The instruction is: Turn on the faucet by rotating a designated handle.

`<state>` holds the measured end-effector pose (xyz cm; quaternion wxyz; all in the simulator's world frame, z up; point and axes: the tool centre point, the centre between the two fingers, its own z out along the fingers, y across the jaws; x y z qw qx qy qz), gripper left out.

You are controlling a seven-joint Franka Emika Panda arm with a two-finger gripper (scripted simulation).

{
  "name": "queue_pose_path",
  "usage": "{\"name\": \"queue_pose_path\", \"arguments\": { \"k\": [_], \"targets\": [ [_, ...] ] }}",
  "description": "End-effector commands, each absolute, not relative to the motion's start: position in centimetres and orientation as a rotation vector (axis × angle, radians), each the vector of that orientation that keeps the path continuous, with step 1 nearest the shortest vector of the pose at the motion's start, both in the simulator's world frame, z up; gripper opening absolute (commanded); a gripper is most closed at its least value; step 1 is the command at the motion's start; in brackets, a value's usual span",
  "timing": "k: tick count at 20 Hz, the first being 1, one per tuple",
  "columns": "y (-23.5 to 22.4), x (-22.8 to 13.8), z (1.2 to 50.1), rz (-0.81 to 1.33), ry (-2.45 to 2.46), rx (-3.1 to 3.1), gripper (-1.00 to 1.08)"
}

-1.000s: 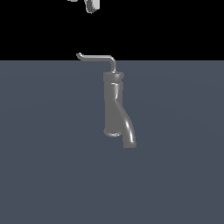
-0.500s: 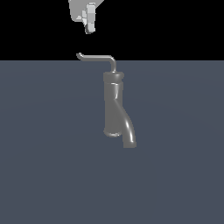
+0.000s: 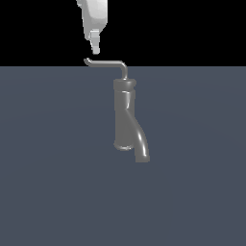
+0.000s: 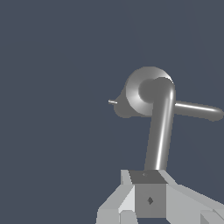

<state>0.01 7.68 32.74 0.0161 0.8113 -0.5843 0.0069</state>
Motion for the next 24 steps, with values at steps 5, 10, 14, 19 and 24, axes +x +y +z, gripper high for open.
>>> {"name": "queue_pose_path", "arguments": {
  "k": [5,10,14,19,24],
  "targets": [
    [8.6,1.5,31.0,0.01,-1.955,2.444,-1.0],
    [8.9,2.2,30.2,0.003,-2.013,2.408,-1.0],
    [9.1,2.3,30.0,0.0,-2.031,2.396,-1.0],
    [9.1,2.3,30.0,0.0,-2.031,2.396,-1.0],
    [8.9,0.9,30.0,0.0,-2.031,2.396,-1.0]
  ]
}}
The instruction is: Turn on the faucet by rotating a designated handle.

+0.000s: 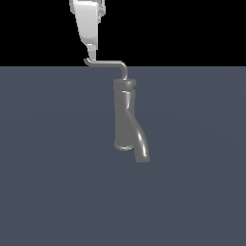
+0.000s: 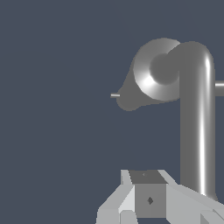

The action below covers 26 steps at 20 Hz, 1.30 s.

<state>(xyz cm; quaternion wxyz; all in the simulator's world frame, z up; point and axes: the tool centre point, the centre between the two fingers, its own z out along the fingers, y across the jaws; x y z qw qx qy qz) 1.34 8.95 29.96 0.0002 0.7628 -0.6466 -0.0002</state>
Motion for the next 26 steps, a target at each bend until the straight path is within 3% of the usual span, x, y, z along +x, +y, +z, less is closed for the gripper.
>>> {"name": "queue_pose_path", "arguments": {
  "k": [1,26],
  "targets": [
    [8.9,0.6,30.0,0.0,-2.031,2.396,-1.0],
    [7.6,-5.5,30.0,0.003,-2.03,2.403,-1.0]
  ]
}}
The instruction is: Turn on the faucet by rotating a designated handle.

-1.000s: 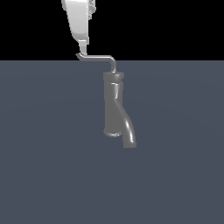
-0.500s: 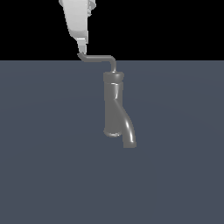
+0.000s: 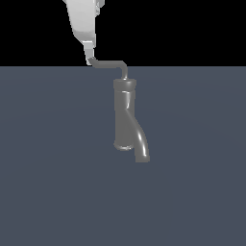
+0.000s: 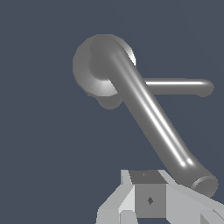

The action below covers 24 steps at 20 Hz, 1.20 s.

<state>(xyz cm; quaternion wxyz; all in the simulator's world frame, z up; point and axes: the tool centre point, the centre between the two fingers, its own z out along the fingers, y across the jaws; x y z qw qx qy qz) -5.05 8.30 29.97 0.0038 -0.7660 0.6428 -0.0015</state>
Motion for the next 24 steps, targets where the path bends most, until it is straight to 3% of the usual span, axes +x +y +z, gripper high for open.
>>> {"name": "queue_pose_path", "arguments": {
  "k": [1,18,20,24],
  "targets": [
    [7.3,-5.7,30.0,-0.002,2.026,-2.396,-1.0],
    [2.4,-10.1,30.0,0.0,2.032,-2.396,-1.0],
    [3.4,-9.7,30.0,-0.003,2.012,-2.408,-1.0],
    [0.9,-9.6,30.0,-0.002,2.018,-2.404,-1.0]
  ]
}}
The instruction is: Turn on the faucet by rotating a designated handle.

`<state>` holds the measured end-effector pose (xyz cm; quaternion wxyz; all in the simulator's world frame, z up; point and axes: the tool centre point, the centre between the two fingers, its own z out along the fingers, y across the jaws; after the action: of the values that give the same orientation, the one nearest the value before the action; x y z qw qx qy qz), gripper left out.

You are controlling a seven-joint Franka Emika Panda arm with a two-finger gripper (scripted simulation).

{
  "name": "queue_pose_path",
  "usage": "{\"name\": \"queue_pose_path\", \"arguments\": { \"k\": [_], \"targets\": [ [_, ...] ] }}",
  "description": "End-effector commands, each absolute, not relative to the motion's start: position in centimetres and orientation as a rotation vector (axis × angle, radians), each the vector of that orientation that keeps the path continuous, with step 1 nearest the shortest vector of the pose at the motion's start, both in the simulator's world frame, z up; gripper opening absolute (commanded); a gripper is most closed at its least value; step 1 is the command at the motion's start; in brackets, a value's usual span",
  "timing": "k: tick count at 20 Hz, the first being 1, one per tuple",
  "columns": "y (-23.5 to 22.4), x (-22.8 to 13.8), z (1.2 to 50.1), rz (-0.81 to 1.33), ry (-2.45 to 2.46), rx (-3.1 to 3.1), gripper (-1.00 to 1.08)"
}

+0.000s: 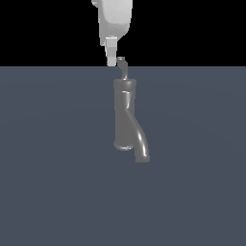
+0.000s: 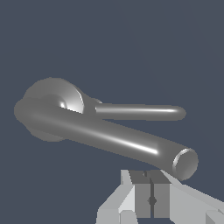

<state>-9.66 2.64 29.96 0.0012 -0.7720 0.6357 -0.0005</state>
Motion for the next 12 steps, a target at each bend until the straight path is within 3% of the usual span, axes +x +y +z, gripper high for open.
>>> {"name": "queue_pose_path", "arguments": {
  "k": [1,10,11,12],
  "targets": [
    [0.2,-9.5,30.0,-0.002,2.019,-2.404,-1.0],
    [-5.6,-9.3,30.0,0.0,2.032,-2.396,-1.0],
    [-5.6,-9.3,30.0,0.0,2.032,-2.396,-1.0],
    [-2.8,-9.2,30.0,0.002,1.979,-2.44,-1.0]
  ]
}}
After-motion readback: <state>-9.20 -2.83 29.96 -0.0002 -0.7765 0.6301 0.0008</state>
